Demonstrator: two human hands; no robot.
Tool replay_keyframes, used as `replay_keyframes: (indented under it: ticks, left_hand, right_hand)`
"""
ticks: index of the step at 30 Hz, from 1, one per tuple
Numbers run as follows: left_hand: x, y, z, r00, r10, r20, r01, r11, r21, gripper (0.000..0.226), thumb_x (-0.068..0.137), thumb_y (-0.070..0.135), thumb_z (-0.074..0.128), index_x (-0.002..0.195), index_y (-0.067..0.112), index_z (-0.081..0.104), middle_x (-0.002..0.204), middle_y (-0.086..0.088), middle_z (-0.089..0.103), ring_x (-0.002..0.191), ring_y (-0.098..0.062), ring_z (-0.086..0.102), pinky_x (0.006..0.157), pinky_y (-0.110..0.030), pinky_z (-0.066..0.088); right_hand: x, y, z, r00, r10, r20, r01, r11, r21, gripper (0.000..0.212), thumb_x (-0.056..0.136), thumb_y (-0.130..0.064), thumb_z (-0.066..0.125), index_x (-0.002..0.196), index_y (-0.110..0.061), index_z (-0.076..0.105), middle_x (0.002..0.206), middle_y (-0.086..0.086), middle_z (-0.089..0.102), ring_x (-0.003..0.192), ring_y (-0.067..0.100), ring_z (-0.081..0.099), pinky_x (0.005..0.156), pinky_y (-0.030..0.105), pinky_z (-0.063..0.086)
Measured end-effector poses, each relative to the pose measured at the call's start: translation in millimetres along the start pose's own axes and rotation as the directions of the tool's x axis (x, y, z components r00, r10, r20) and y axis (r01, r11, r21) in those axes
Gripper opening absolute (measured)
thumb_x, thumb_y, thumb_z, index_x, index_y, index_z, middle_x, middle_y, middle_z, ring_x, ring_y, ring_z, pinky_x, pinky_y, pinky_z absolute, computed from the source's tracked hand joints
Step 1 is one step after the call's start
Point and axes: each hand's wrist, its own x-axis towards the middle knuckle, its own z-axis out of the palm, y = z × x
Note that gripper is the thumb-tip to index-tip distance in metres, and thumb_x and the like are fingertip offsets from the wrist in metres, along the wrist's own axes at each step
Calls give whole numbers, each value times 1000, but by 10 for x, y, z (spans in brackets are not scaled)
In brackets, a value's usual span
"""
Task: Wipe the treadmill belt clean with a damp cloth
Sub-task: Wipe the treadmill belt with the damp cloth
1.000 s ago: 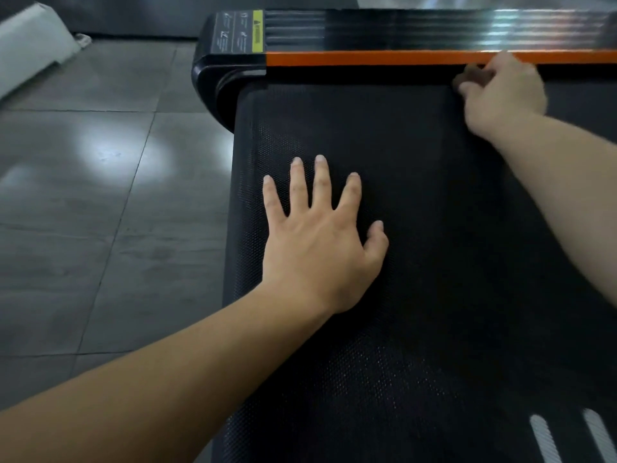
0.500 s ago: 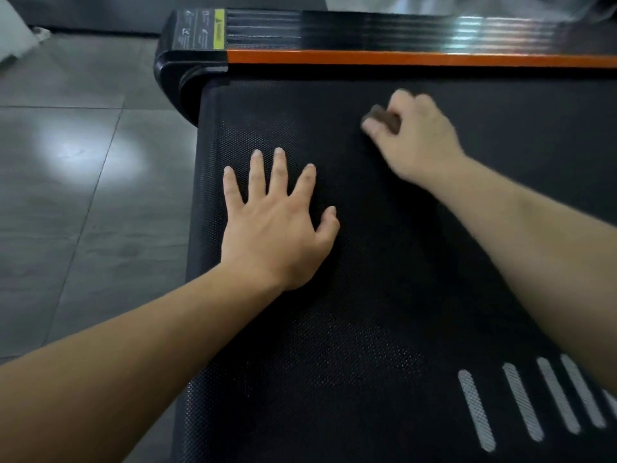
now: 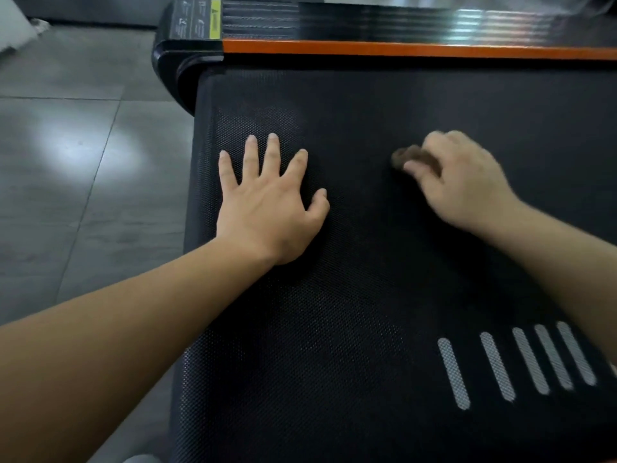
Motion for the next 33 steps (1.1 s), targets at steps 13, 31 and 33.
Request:
replay_keyframes:
  ticks: [13,31,33]
  left_hand:
    - [-8,4,-1,1000,-14,-10,14,1000,4,73,95,67,25,158,32,20,169,-9,7,156,-31,-4,123,-60,-4]
    - [-529,601,-58,992,65,108,-53,992,-114,57,104,40,37,157,23,26,170,-11,4,156,-28,-7,124,-53,-7]
    - [-602,717,-16,992,42,118,-29,993,-116,60,104,40,34,160,22,19,170,-11,-2,155,-28,-12,123,-53,-10]
  right_hand:
    - [-794,-123,-287,995,47,90,-51,998,36,27,86,-49,51,81,-24,41,82,0,45,79,29,51,69,36,39]
    - [-1574,-367,-257,1000,11,-26,-8,993,114,36,85,-58,56,85,-26,40,88,-5,40,79,26,53,65,30,36]
    - [-1847,-484,-324,976,-203,74,182,957,227,36,83,-59,55,85,-25,44,86,-6,41,71,18,48,60,28,37]
